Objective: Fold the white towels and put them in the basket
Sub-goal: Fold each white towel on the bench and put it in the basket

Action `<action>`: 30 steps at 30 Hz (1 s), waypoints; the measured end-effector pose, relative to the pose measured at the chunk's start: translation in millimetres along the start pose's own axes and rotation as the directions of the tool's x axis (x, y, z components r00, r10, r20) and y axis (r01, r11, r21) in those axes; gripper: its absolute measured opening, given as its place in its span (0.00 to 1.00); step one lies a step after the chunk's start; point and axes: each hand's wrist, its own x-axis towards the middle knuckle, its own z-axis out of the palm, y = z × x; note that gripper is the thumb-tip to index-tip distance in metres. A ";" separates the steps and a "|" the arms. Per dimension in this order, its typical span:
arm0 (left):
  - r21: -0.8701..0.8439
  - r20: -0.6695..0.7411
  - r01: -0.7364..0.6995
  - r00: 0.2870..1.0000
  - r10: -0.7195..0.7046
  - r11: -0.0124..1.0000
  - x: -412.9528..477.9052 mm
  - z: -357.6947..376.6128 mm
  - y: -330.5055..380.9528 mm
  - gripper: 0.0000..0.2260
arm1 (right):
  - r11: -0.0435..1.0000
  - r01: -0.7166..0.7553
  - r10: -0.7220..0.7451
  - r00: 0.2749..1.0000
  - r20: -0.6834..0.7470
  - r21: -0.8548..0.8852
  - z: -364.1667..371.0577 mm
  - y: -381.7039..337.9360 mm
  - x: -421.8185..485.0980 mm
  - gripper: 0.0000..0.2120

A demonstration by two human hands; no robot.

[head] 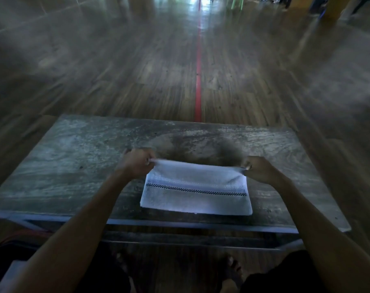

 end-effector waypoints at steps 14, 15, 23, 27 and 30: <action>0.150 -0.446 -0.195 0.862 0.242 0.969 -12.3 -21.8 -2.3 0.15 | 0.966 0.145 -0.223 0.886 -0.407 -0.214 -21.4 -12.9 -8.6 0.10; 0.167 -0.351 -0.199 0.903 0.247 0.966 -16.1 -15.3 -5.6 0.17 | 0.954 0.143 -0.221 0.928 -0.301 -0.262 -12.1 -5.9 -10.9 0.09; 0.343 0.005 -0.364 0.923 0.385 0.866 -52.4 17.9 -18.9 0.14 | 0.924 0.209 -0.242 0.968 -0.068 -0.319 34.2 25.5 -47.1 0.10; 0.322 -0.024 -0.444 0.879 0.476 0.836 -75.6 28.5 -11.6 0.10 | 0.902 0.289 -0.332 0.940 -0.086 -0.320 42.4 41.2 -70.6 0.12; 0.294 -0.031 -0.438 0.884 0.466 0.850 -94.0 38.0 -8.9 0.08 | 0.910 0.267 -0.308 0.948 -0.084 -0.317 47.9 44.9 -92.9 0.11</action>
